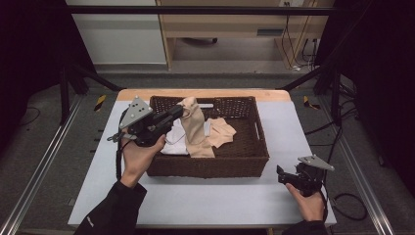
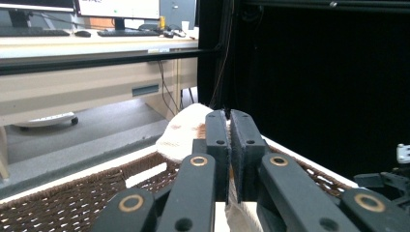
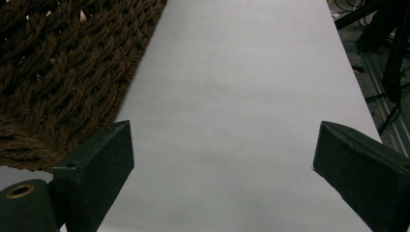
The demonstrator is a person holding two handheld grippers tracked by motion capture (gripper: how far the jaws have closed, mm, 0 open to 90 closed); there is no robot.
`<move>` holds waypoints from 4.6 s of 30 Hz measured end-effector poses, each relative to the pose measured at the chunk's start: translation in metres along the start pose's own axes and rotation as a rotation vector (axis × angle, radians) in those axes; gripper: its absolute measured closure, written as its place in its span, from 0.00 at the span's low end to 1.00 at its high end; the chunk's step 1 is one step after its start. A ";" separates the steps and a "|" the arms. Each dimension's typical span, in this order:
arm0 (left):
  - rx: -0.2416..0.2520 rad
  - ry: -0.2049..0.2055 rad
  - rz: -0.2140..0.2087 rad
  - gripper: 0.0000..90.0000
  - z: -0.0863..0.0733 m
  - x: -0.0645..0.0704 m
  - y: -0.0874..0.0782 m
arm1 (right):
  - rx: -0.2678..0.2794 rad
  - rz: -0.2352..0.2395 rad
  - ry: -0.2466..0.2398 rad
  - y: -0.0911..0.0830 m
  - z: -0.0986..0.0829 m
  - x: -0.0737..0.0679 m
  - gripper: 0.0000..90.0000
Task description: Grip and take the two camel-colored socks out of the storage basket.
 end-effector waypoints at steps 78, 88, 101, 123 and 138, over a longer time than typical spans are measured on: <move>-0.381 -0.065 0.017 0.60 -0.181 0.013 -0.061 | 0.014 0.016 -0.023 -0.003 -0.004 -0.004 0.08; -0.262 -0.080 0.061 0.56 -0.139 0.003 -0.070 | 0.020 0.013 -0.012 -0.004 -0.004 -0.002 0.08; -0.181 -0.058 0.098 0.54 -0.083 -0.013 -0.041 | 0.026 0.024 0.006 -0.002 -0.003 0.000 0.08; -0.180 -0.003 0.193 0.54 -0.028 -0.057 0.053 | 0.047 0.009 0.016 -0.002 -0.002 0.004 0.05; -0.301 0.019 0.228 0.58 -0.070 -0.083 0.104 | 0.038 -0.008 0.014 0.001 -0.002 0.004 0.05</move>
Point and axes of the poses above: each handheld gripper's, and its own axes: y roughly forward along the jaws, z roughly out of its top, x roughly to its right, the point moved 2 cm from there along y, roughly forward along the jaws, and after that the axes turned 1 degree about -y, right-handed, at the moved point
